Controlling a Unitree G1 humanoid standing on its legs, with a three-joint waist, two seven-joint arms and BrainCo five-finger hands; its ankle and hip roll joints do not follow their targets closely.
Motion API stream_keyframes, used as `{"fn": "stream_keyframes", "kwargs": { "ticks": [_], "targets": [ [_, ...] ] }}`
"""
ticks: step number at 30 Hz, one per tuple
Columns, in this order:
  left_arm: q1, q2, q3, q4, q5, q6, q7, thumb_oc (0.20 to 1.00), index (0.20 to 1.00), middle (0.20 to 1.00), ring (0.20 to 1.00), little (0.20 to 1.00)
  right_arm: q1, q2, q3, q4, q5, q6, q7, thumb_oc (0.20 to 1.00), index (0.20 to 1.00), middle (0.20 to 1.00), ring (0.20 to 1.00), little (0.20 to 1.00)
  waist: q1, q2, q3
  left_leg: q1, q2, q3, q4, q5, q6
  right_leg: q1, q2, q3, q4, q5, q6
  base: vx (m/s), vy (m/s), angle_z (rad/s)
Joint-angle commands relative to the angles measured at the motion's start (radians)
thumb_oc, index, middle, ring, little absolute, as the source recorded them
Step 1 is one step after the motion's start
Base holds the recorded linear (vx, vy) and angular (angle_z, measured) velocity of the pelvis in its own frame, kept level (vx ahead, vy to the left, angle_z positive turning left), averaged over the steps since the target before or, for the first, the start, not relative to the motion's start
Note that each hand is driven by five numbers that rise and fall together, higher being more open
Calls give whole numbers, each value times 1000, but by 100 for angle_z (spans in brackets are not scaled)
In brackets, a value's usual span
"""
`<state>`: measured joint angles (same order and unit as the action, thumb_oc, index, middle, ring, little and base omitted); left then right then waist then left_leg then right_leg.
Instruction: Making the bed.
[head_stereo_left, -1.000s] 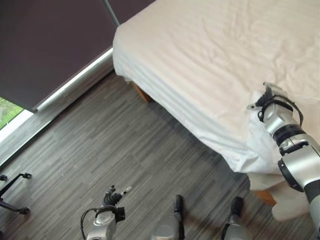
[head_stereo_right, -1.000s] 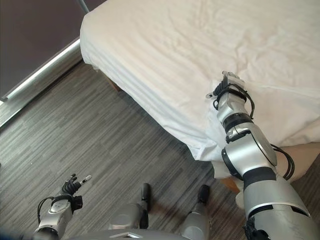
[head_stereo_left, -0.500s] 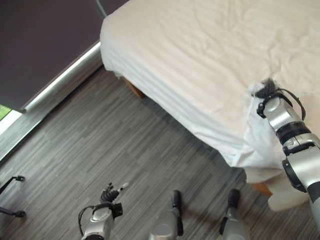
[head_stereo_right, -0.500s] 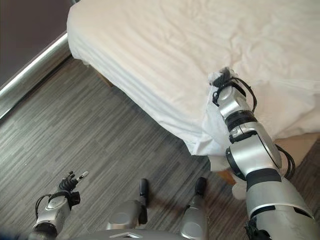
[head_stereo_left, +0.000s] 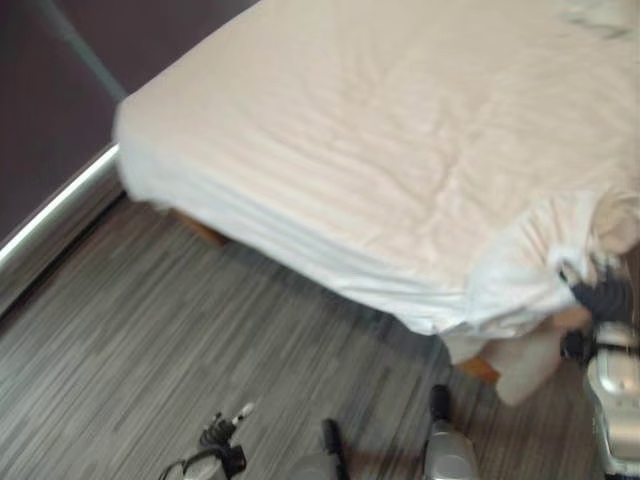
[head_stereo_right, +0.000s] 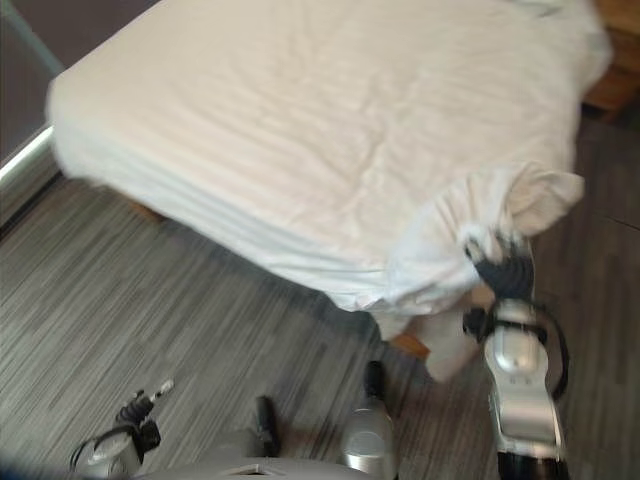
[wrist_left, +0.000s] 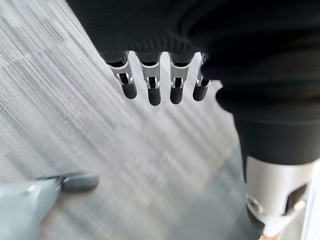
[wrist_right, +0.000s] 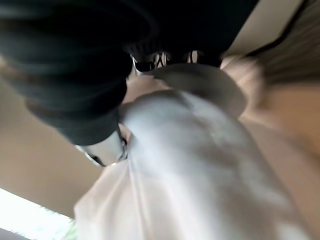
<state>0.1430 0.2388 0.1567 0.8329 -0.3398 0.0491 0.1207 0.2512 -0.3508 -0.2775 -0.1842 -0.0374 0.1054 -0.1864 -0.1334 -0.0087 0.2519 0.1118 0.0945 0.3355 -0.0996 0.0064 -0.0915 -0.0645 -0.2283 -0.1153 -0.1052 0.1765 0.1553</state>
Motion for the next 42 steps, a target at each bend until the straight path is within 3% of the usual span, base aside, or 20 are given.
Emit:
{"fn": "stream_keyframes", "kwargs": {
  "ticks": [1,7,8,9,10,15,18,20,22,25,26,27,28,29,30,31,32,34,38,42],
  "targets": [
    [-20,48,5,-2,51,-27,9,1000,1000,1000,1000,1000,-31,-24,-2,19,-85,-50,49,200,200,200,200,200,0,3,-44,-10,7,-5,12,-3,-10,73,-97,-13,45,-76,85,-12,61,-56],
    [-10,-21,-68,-63,75,-18,51,1000,1000,1000,1000,1000,80,-8,16,369,-198,45,10,200,200,200,200,200,-36,-11,-44,35,18,62,12,-14,-8,48,-72,17,59,-70,86,-17,-6,-43],
    [-3,-23,-73,-65,76,-18,53,1000,1000,1000,1000,1000,68,-16,14,458,-200,56,-21,313,313,313,313,313,-34,-11,-44,39,17,63,13,-15,-7,46,-70,17,60,-69,86,-32,-30,-42],
    [-5,-23,-81,-61,74,-17,51,1000,1000,1000,1000,1000,45,-24,15,561,-178,66,-50,724,724,724,724,724,-32,-9,-44,42,17,67,13,-15,-8,47,-71,17,60,-69,87,-26,-58,-46],
    [-14,-19,-99,-40,73,-20,52,1000,1000,1000,1000,1000,2,-32,28,786,-141,82,-94,1000,1000,1000,1000,1000,-26,-4,-48,46,17,70,15,-14,-9,50,-70,18,58,-69,86,-15,-49,-29],
    [-55,-10,-125,6,25,-28,36,1000,1000,1000,1000,1000,-159,-94,2,1254,133,38,-136,1000,1000,1000,1000,1000,-14,15,-53,63,15,66,18,-20,-14,83,-71,5,41,-79,89,3,-51,2],
    [-63,0,-131,13,8,-29,30,1000,1000,1000,1000,1000,-191,-145,-12,1395,177,55,-117,1000,1000,1000,1000,1000,-10,22,-54,63,19,64,16,-12,-17,88,-69,-1,39,-80,84,4,-51,14],
    [-57,6,-130,3,0,-22,31,1000,1000,1000,1000,1000,-178,-254,-55,1287,131,65,-131,1000,1000,1000,1000,1000,-11,27,-57,70,22,55,18,-12,-22,111,-70,-15,38,-91,84,27,-61,9],
    [-53,1,-125,1,1,-17,35,1000,1000,1000,1000,1000,-161,-264,-73,1194,109,70,-140,1000,1000,1000,1000,1000,-10,30,-59,67,24,54,16,-4,-24,113,-67,-17,36,-88,80,20,-46,2],
    [-24,-25,-101,-22,6,0,45,1000,1000,1000,1000,1000,-117,-293,-158,627,-80,112,-204,1000,1000,1000,1000,1000,0,48,-67,61,31,39,17,5,-29,134,-63,-37,30,-103,72,16,-64,-5],
    [-24,-25,-101,-23,6,0,45,1000,1000,1000,1000,1000,-115,-292,-160,624,-81,114,-204,1000,1000,1000,1000,1000,1,48,-68,60,32,38,17,6,-29,133,-62,-37,30,-102,71,-9,-75,1],
    [-21,-41,-97,-33,12,1,49,1000,1000,1000,1000,1000,-170,-265,-137,451,-119,80,-219,511,511,511,511,511,12,61,-68,56,37,32,17,12,-31,140,-57,-47,29,-111,66,-15,-53,8],
    [-22,-41,-97,-32,12,1,49,1000,1000,1000,1000,1000,-171,-265,-136,451,-119,81,-219,200,200,200,200,200,11,61,-67,56,37,31,17,12,-31,140,-57,-48,29,-111,66,-29,-87,6],
    [-33,-34,-129,-25,19,-24,37,1000,1000,1000,1000,1000,-270,-265,-34,728,-9,1,-227,200,200,200,200,200,26,67,-62,55,39,24,17,13,-31,146,-52,-53,28,-117,65,-28,-58,4],
    [-21,-26,-124,-24,3,-25,20,1000,1000,1000,1000,1000,-321,-269,-6,765,110,-22,-167,200,200,200,200,200,33,70,-60,52,43,20,17,20,-35,152,-50,-62,26,-124,62,-42,-113,4],
    [-28,-7,-126,-19,-11,-21,3,1000,1000,1000,1000,1000,-402,-272,51,682,323,-104,-81,200,200,200,200,200,51,73,-59,46,47,13,16,32,-42,155,-45,-64,25,-129,57,-27,-80,14],
    [-29,-7,-125,-19,-11,-21,3,1000,1000,1000,1000,1000,-405,-275,53,686,329,-106,-79,200,200,200,200,200,50,73,-58,45,47,12,16,32,-42,155,-45,-64,25,-129,56,-19,-78,24],
    [-29,13,-123,-4,-16,-18,-28,1000,1000,1000,1000,1000,-467,-222,109,564,598,-192,73,200,200,200,200,200,70,87,-48,38,54,2,14,49,-51,163,-38,-82,27,-139,48,-13,-74,39],
    [-40,24,-139,76,-13,-16,-46,1000,1000,1000,1000,1000,-574,-105,244,482,909,-210,223,200,200,200,200,200,98,115,-45,12,64,-14,12,74,-66,165,-28,-115,20,-149,35,-6,-73,20],
    [-54,24,-161,100,-3,-18,-51,1000,1000,1000,1000,1000,-647,-67,335,506,955,-223,241,200,200,200,200,200,110,131,-36,-6,72,-16,12,87,-74,154,-25,-126,18,-148,30,-38,-25,26]
  ]
}}
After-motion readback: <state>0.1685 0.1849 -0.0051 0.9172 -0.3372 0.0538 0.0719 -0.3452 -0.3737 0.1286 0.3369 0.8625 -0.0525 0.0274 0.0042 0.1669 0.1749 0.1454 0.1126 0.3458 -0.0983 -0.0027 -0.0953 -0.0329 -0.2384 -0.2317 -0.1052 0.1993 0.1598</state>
